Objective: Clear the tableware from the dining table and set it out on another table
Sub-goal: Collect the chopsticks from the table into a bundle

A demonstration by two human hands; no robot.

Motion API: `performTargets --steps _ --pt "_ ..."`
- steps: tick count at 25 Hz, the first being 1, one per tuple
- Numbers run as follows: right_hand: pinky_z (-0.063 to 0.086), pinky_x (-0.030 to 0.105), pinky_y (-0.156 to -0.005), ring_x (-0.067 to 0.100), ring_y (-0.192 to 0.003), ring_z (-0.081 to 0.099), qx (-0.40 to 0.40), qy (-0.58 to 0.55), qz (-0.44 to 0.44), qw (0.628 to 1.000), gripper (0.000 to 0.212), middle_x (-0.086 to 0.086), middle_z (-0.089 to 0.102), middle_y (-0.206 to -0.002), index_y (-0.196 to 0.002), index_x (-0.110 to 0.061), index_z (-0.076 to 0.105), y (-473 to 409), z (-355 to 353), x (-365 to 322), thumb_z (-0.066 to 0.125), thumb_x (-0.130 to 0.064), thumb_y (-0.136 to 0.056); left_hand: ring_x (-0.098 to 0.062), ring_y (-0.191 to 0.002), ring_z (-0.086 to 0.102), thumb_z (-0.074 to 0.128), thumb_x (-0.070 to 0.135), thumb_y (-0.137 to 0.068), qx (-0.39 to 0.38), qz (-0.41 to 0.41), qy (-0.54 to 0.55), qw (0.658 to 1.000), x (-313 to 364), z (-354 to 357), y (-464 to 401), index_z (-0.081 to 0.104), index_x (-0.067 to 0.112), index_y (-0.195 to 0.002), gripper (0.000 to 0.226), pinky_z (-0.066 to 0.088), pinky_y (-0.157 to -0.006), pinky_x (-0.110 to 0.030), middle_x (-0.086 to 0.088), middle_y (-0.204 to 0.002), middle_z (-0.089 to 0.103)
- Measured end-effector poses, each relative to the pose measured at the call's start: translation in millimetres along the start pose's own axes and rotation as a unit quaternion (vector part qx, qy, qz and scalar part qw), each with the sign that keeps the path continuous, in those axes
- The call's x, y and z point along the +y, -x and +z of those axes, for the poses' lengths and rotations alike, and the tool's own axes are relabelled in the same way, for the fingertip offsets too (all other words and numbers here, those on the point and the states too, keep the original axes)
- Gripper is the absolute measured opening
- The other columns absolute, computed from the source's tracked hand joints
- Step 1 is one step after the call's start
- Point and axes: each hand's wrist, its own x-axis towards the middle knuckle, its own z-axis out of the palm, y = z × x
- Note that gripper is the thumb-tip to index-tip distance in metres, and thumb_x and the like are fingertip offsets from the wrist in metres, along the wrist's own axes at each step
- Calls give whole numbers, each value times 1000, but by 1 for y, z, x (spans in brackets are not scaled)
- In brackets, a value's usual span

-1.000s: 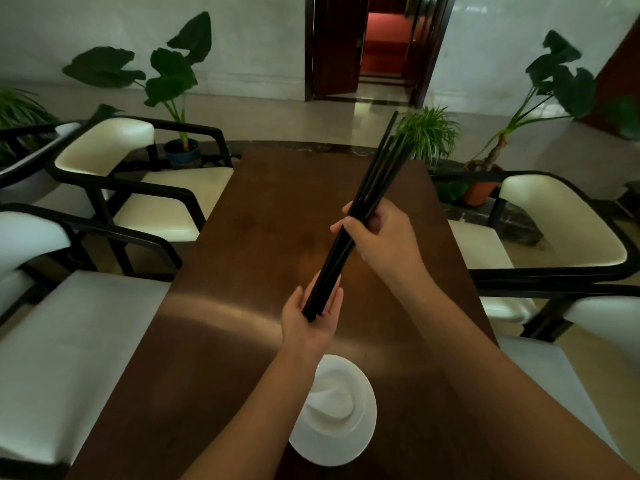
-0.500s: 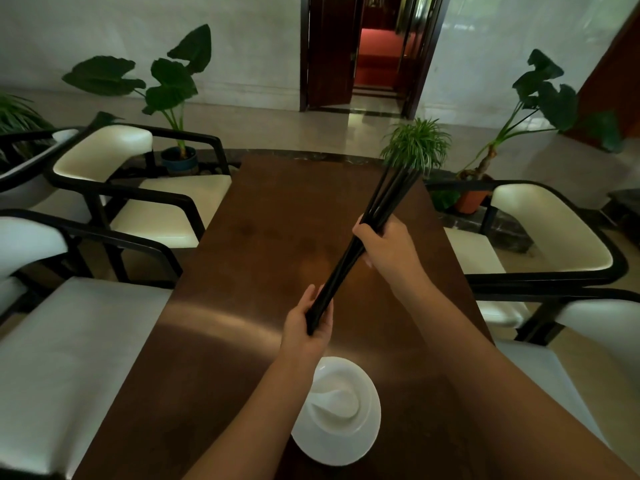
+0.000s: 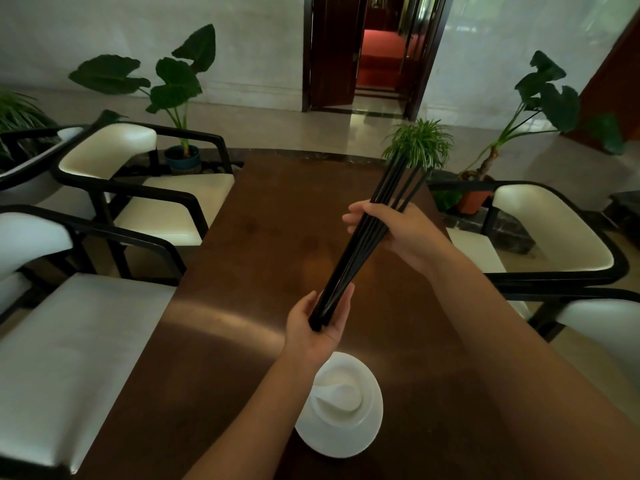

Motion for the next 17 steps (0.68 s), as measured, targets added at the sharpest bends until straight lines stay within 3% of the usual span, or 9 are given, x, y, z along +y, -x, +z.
performTargets --steps 4,7,9,13,15,17 --pt "56 32 -81 22 -100 68 -50 -87 63 993 27 10 70 -109 -115 -9 57 0 -13 1 47 -24 -95 -34 -97 68 39 20 -96 -12 -34 -80 996 1 -1 1 54 -9 -116 38 61 -66 -36 -27 -106 67" --pt "54 31 -79 20 -92 67 -13 -18 59 998 20 6 70 -94 -96 -13 60 -4 -15 5 45 -26 -96 -18 -65 70 37 29 -98 4 -56 -265 963 2 -6 4 68 0 -101 42 55 -48 -22 -14 -89 73" --pt "47 27 -66 16 -72 58 20 60 53 997 23 1 58 -75 -82 -16 59 -6 -16 7 46 -29 -95 -10 -50 56 37 33 -97 4 -42 -370 928 3 -10 10 67 5 -103 41 45 -40 -17 -5 -75 69" --pt "30 19 -37 8 -40 40 69 69 50 994 27 1 42 -57 -75 -12 53 -6 -15 15 47 -28 -95 -9 -57 50 35 27 -99 -50 1 -502 863 15 -18 30 57 8 -118 35 39 -45 -18 -4 -83 67" --pt "29 18 -32 5 -32 38 106 49 54 992 27 2 40 -53 -73 -11 52 -4 -10 20 49 -26 -95 -8 -53 49 36 24 -98 -41 18 -473 880 17 -19 38 55 6 -118 33 39 -41 -17 -6 -83 67" --pt "30 18 -32 4 -29 38 145 59 50 986 26 2 41 -51 -72 -12 53 -1 2 24 52 -27 -93 -7 -42 43 35 24 -99 26 39 -391 919 14 -19 40 52 0 -113 33 34 -33 -16 -9 -71 62"
